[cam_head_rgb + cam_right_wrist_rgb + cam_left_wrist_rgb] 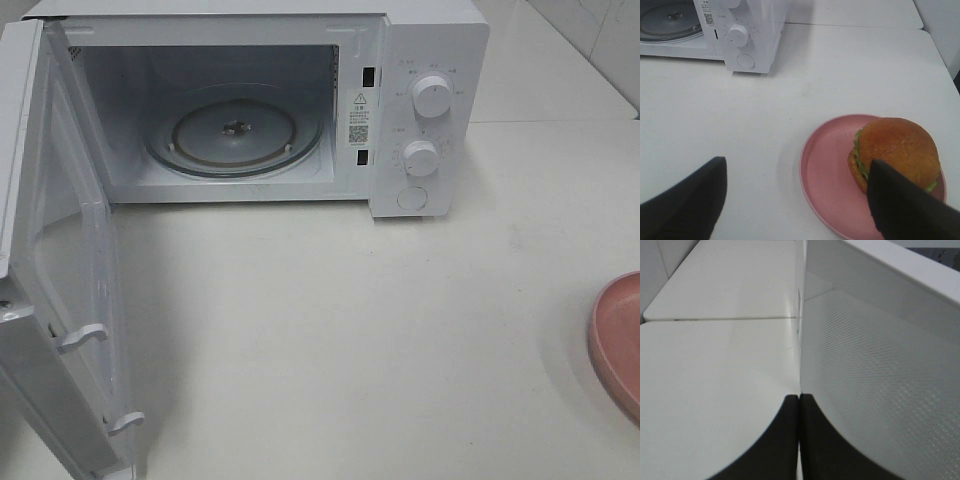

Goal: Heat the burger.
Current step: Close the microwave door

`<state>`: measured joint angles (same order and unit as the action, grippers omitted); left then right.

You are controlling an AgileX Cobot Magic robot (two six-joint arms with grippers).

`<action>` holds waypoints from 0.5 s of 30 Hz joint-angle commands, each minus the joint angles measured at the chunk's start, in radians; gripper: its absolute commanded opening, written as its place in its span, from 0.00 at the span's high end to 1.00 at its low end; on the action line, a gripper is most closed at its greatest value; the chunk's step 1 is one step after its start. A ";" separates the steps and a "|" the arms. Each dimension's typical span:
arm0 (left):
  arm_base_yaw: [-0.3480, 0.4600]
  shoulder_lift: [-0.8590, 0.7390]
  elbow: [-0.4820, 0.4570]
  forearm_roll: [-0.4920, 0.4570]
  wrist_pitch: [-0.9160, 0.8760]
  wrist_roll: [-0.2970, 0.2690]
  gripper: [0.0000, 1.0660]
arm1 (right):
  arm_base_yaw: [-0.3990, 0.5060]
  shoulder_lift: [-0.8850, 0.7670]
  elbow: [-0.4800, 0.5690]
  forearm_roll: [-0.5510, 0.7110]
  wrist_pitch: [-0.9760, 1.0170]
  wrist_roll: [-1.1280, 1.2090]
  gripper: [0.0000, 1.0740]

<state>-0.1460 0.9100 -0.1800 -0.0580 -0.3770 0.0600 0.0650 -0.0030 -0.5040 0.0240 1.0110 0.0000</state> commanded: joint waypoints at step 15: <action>-0.028 0.337 0.021 0.399 -0.528 -0.288 1.00 | -0.006 -0.028 0.003 0.000 -0.015 -0.008 0.30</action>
<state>-0.1690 1.2460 -0.1550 0.3340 -0.8720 -0.2150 0.0650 -0.0030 -0.5040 0.0240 1.0110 0.0000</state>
